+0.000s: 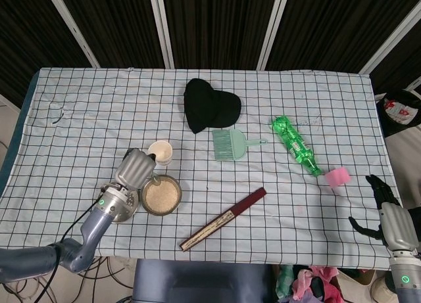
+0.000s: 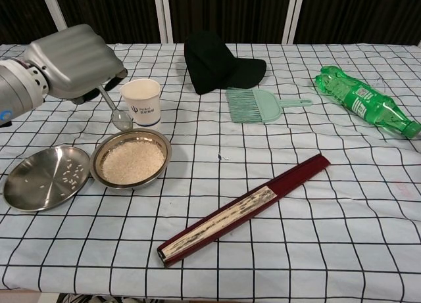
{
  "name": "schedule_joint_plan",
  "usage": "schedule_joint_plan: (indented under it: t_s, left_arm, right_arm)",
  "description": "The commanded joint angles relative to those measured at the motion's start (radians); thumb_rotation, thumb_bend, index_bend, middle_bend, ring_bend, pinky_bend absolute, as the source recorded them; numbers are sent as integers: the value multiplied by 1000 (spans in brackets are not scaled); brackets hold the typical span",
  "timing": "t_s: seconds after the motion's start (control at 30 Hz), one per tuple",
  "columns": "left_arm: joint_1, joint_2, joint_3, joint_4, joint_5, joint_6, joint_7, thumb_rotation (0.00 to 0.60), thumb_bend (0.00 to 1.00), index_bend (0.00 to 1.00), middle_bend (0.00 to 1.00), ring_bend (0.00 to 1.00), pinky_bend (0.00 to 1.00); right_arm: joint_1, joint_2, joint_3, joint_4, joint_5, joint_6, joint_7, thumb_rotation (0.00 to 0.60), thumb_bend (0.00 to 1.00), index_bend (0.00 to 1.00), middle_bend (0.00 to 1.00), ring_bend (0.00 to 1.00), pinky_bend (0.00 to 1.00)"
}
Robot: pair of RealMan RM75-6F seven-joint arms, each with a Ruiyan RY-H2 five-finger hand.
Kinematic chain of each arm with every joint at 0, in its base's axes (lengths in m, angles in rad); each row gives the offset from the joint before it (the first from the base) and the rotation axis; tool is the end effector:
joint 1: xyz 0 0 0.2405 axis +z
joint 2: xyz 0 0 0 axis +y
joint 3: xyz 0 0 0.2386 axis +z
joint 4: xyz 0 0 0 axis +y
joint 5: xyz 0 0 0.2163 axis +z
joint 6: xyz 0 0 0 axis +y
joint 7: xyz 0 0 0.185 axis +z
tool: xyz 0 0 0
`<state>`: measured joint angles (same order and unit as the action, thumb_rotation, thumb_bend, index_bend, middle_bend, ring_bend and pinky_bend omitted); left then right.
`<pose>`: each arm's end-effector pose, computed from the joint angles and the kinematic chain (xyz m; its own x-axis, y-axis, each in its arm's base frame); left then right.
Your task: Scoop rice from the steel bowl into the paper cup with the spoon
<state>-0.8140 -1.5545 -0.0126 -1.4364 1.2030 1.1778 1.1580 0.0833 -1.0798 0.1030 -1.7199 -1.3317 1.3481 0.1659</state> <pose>-0.1166 0.3608 -0.0282 0.9223 -0.2929 0.2523 0.1277 -0.3852 -0.9139 -0.3099 -0.2277 0.1422 0.1348 -0.0661 0.9887 -0.9773 0.1559 0.1436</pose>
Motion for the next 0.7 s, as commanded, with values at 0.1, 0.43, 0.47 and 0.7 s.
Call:
schedule_joint_plan:
  t_s: [0.1,0.43,0.47,0.7]
  left_arm:
    - [-26,-9,30,21,40,-36,71,600,466,728,1000,1000,1000]
    - [-59,-13,43,51,54,-87,199,600,467,733,1000,1000,1000]
    - [-65,-11,46,53,61,-93,213,600,467,734,1000,1000,1000]
    - [-87,-1,46,49,70,-126,258,600,468,736,1000,1000,1000]
  right_arm:
    - [0,1,1,-2,4,-1,2,600,209,0,0,0,174]
    - [0,3,3,-7,8,-4,7,600,209,0,0,0,174]
    - [0,3,3,-8,9,-4,8,600,208,0,0,0,174]
    - [0,4,4,-10,11,-5,8,600,209,0,0,0,174]
